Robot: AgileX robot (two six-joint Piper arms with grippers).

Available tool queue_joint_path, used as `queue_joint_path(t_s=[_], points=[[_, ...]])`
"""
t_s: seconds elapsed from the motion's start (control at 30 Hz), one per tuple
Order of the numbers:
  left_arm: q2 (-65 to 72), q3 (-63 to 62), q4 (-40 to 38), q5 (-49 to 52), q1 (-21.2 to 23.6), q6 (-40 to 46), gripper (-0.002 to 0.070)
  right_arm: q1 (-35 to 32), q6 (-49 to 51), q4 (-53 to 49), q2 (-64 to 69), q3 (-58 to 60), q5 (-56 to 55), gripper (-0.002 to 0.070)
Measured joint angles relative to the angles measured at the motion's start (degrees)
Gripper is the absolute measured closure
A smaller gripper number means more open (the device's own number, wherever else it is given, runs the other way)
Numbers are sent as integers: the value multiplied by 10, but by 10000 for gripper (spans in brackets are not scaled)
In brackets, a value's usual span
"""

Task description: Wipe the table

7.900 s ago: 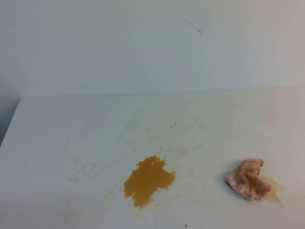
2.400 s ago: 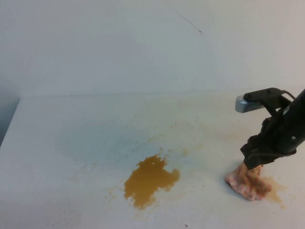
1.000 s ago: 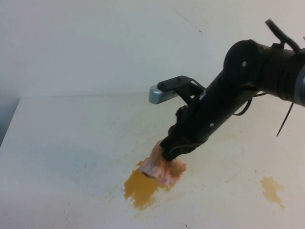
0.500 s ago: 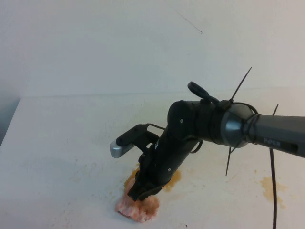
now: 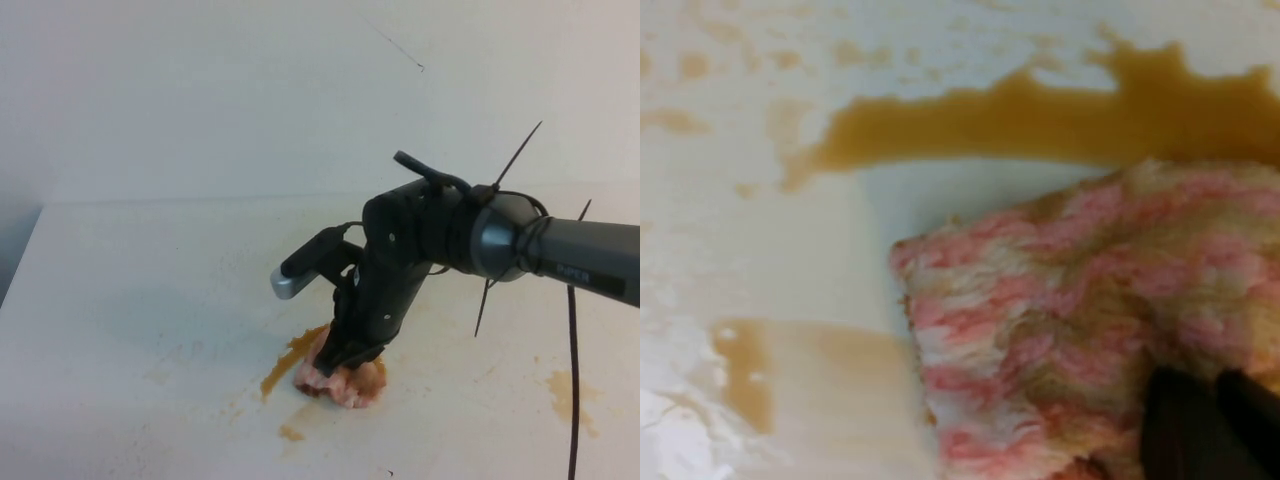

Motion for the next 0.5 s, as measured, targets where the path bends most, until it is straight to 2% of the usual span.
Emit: queue_joint_path(t_s=[0.23, 0.5], points=[[0, 0, 0, 0, 0, 0, 675, -46, 4, -16, 1, -13, 16, 658], [0, 0, 0, 0, 0, 0, 675, -49, -21, 14, 2, -57, 47, 658]])
